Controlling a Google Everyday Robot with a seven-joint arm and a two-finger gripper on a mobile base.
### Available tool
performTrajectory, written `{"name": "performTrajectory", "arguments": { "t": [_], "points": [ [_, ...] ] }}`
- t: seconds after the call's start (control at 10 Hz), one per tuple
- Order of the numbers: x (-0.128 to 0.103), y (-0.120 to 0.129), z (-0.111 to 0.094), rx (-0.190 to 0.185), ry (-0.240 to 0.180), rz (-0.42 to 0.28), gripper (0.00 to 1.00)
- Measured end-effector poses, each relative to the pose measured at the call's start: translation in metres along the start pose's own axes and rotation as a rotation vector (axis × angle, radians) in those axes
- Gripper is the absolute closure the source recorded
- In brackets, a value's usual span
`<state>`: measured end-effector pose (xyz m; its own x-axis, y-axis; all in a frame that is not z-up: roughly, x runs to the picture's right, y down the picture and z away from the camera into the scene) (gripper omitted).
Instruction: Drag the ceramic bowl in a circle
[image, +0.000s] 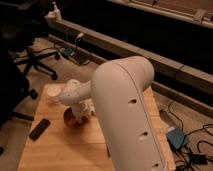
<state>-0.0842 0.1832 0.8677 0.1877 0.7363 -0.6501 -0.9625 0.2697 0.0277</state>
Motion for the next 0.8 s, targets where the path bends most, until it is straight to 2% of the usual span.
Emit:
{"name": "performTrajectory", "arguments": {
  "t": [0.2,0.4,0.6,0.8],
  "points": [
    [0.011,-0.033,0.0,0.056,0.015,0.024,0.88],
    [0.03,-0.062,-0.014,0.12,0.02,0.027,0.88],
    [0.049,-0.069,-0.027,0.158,0.022,0.013,0.88],
    [0.085,-0.06,-0.03,0.183,0.056,-0.023,0.88]
  ]
}}
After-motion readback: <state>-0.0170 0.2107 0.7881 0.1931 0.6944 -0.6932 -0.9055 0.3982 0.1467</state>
